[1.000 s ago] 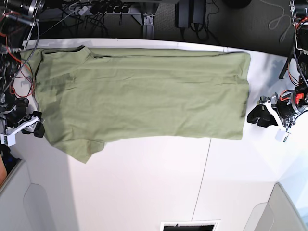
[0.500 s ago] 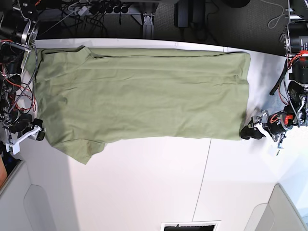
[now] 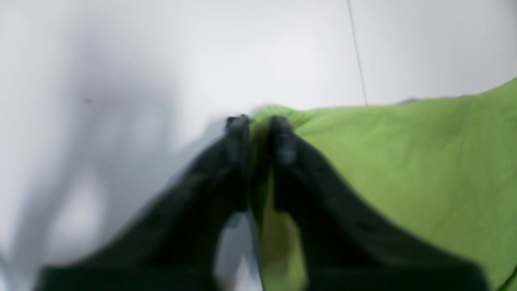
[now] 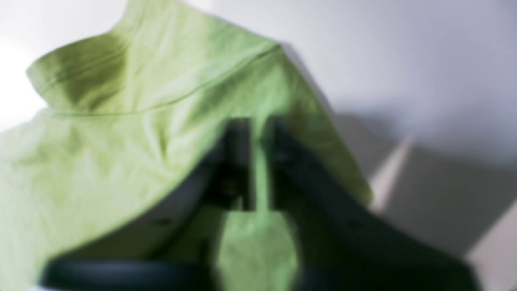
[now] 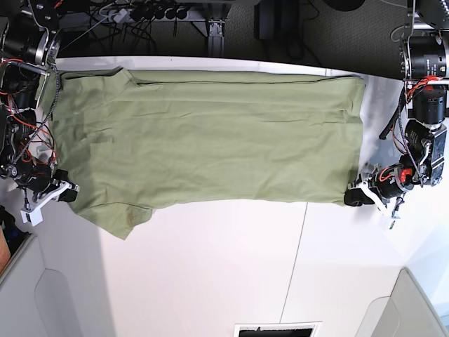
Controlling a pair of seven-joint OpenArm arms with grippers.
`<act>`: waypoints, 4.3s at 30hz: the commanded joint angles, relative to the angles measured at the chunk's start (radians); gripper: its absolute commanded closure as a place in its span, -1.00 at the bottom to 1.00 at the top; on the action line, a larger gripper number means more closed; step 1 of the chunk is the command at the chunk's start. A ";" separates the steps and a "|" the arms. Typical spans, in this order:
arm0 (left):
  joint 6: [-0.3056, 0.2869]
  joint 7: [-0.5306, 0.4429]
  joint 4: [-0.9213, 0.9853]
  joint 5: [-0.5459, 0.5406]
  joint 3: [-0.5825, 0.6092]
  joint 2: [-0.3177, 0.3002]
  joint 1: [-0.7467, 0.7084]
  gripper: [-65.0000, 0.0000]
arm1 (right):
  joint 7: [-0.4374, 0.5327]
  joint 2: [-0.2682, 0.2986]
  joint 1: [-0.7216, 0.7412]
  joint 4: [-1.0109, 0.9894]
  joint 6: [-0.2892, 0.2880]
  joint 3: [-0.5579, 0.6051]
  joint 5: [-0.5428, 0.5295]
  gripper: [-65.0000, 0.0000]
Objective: Layout the t-shirt on the table in an organized manner, then fold the t-shirt properly
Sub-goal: 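Grasp the side edge with both grippers and fold it lengthwise over, then regrasp the folded strip ends with both grippers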
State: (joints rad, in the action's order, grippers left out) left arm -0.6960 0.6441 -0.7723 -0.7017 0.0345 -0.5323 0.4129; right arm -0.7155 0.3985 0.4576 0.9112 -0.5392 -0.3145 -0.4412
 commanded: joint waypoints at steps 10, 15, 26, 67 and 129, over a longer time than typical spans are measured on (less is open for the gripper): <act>-0.002 0.282 -0.160 -0.265 -0.001 -0.108 0.013 1.00 | -0.042 0.100 0.027 0.093 -0.007 -0.004 -0.042 1.00; -0.002 0.278 -0.161 -0.267 -0.001 -0.107 -0.001 1.00 | -0.008 0.101 0.026 0.091 0.006 -0.004 -0.016 -0.17; -0.002 0.281 -0.161 -0.266 -0.001 -0.083 -0.034 1.00 | 0.226 0.069 0.027 -0.103 0.019 0.132 0.120 -0.23; -0.002 0.752 -0.492 -0.782 -0.001 -0.332 -0.353 1.00 | -0.100 0.269 -0.502 0.598 -0.008 0.021 -0.151 1.00; -0.002 0.606 -0.461 -0.556 -0.001 -0.193 -0.383 0.27 | -0.213 0.120 -0.697 0.957 -0.015 -0.001 -0.222 1.00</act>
State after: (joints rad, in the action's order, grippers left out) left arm -0.7013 1.2545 -1.2293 -1.2839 0.0399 -0.7082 0.0196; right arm -0.9421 0.5011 -0.2424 1.8526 -0.5518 -0.3061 -0.6525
